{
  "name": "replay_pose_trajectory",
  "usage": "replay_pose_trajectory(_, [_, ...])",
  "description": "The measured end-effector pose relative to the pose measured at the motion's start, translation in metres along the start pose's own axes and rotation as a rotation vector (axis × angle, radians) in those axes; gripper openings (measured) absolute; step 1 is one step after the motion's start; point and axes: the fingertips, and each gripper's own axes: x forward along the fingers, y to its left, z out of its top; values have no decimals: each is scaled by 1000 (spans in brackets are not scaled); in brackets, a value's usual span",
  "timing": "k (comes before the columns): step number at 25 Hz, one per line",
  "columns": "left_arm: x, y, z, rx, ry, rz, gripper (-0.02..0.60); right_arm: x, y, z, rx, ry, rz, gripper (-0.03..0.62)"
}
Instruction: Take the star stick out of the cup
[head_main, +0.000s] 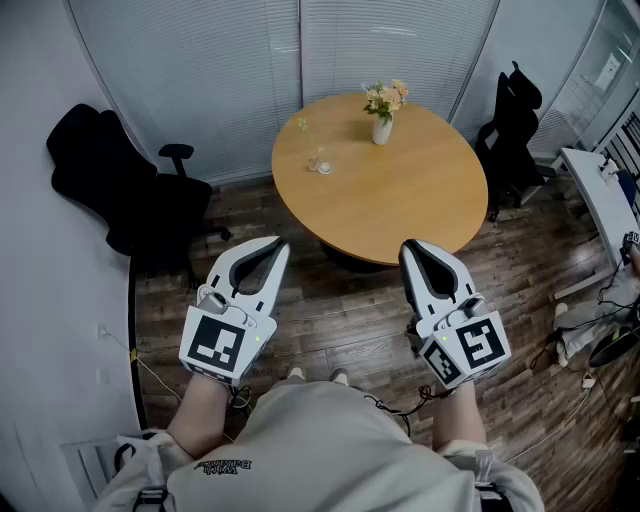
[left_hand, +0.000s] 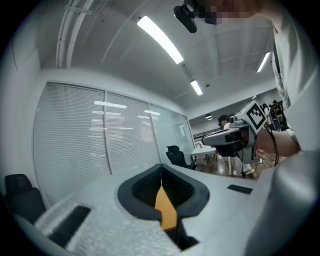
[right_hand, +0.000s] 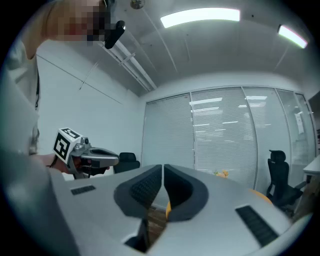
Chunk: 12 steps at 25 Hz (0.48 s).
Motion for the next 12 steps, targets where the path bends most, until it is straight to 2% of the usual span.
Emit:
replay_pose_trajectory(4, [-4, 0, 0, 12, 6, -7, 23, -3, 4, -2, 37, -14, -13, 37])
replay_pose_trajectory(12, [-7, -6, -2, 33, -10, 1, 23, -10, 3, -4, 37, -14, -7, 37])
